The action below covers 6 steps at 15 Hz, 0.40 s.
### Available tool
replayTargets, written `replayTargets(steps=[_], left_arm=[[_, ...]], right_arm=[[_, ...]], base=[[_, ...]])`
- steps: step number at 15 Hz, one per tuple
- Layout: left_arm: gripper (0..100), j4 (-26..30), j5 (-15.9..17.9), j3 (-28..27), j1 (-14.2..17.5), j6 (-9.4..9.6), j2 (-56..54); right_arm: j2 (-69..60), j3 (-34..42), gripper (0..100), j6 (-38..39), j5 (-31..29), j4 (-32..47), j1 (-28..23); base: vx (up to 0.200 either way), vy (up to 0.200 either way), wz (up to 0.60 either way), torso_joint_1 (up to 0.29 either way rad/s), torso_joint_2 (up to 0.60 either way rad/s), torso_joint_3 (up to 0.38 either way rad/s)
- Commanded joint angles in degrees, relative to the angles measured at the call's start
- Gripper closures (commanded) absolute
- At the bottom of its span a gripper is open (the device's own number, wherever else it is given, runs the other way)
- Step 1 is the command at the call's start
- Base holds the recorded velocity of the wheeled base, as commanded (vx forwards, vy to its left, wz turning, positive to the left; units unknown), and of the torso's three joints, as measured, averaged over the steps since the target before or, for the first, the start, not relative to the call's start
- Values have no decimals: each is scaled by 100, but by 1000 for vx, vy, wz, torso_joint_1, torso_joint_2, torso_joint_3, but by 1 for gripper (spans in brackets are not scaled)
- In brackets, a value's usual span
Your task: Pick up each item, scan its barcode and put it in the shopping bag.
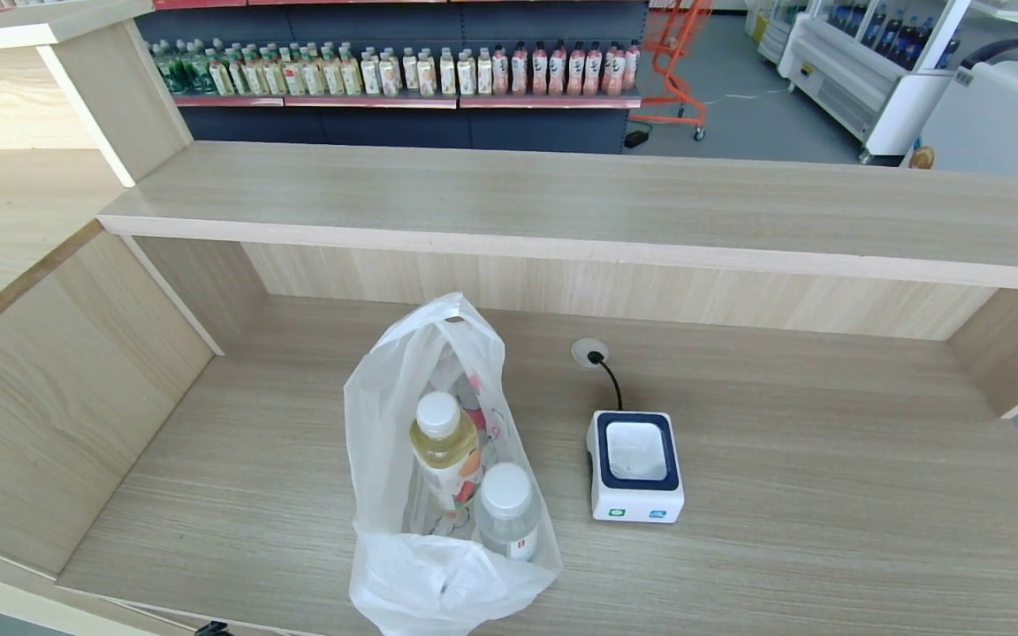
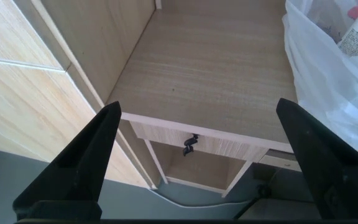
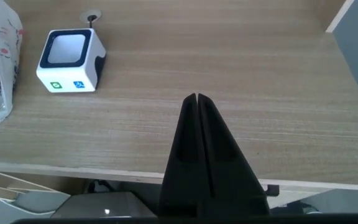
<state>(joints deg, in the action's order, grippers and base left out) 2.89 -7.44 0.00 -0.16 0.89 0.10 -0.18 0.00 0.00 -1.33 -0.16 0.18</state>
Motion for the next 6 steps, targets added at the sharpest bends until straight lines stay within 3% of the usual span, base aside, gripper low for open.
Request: replayTargets(steps=[1,6], left_arm=[[0,1,-3,0,7,-1,-1],[0,1,-3,0,7,-1,-1]], right_arm=[[18,0,100,0,-8,-2,8],[18,0,100,0,1,-2,8]], base=[[0,0,0,0,0,0],[0,0,0,0,0,0]])
